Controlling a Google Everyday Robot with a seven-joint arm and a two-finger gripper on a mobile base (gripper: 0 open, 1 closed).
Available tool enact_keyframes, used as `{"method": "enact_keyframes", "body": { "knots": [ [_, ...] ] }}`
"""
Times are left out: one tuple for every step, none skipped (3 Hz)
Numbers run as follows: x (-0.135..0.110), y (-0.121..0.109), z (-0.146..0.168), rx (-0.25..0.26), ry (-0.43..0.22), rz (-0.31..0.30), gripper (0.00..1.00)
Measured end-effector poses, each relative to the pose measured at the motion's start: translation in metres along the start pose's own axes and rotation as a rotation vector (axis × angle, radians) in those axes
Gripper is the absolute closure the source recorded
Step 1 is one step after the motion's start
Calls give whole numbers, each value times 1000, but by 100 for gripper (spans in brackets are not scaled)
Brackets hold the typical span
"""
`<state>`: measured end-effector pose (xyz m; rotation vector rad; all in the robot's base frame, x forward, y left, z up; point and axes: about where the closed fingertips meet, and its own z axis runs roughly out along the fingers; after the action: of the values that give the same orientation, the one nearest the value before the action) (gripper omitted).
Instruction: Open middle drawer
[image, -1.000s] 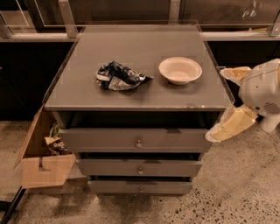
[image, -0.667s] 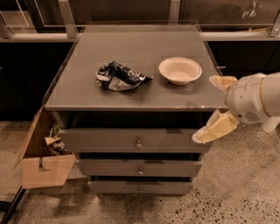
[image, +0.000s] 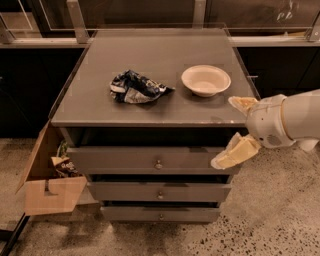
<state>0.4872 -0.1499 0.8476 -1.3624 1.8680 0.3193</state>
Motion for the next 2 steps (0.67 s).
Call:
{"method": "enact_keyframes", "body": {
  "knots": [
    [12,13,7,10,-18,32,0],
    [54,34,17,53,-9,142,0]
  ]
}}
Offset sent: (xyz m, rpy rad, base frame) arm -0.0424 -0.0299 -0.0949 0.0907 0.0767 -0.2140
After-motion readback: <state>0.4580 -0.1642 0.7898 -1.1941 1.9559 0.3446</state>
